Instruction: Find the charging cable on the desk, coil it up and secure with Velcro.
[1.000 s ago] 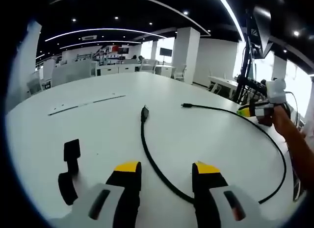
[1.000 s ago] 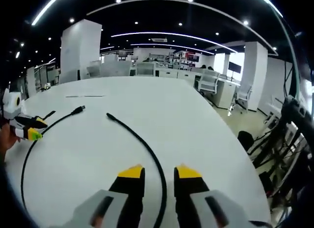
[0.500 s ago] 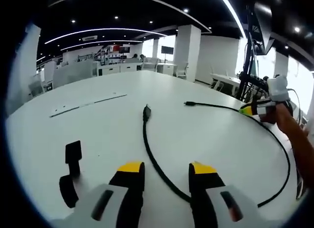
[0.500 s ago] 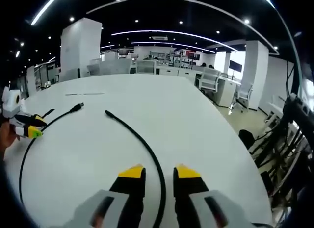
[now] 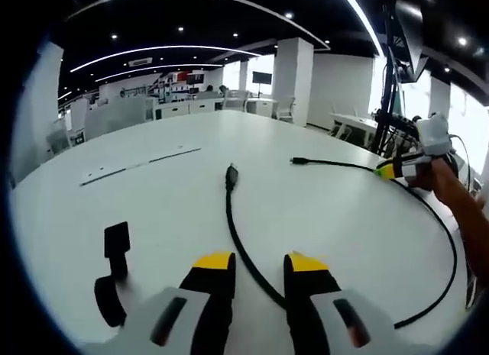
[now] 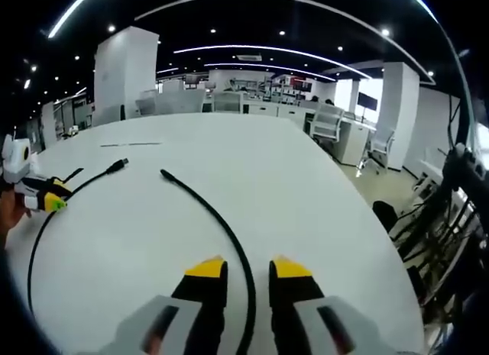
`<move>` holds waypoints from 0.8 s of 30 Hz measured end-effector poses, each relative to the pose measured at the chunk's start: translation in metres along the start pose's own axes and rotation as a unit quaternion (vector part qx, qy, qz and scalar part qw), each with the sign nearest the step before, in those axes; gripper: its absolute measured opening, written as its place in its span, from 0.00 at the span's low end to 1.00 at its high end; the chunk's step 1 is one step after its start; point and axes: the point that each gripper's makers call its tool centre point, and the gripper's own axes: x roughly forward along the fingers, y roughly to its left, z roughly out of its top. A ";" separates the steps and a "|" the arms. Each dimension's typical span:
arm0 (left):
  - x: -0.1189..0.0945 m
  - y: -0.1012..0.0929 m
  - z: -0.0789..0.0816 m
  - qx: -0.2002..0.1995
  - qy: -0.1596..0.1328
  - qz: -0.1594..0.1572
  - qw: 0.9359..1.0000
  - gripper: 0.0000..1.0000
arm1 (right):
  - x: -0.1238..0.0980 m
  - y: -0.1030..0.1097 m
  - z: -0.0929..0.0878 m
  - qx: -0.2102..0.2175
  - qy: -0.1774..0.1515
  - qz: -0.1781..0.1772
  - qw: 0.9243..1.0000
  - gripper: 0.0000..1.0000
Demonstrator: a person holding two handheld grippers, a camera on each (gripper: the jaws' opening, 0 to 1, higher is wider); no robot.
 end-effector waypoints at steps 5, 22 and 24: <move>0.002 0.002 0.001 0.001 -0.002 0.009 1.000 0.23 | 0.003 0.001 0.000 -0.002 0.001 0.002 1.000 0.22; 0.006 0.006 0.003 -0.001 0.005 0.011 1.000 0.22 | 0.007 0.001 0.000 0.027 -0.002 0.015 1.000 0.20; 0.005 0.006 0.003 -0.005 0.009 0.011 1.000 0.22 | 0.005 0.001 -0.001 0.030 -0.001 0.014 0.999 0.20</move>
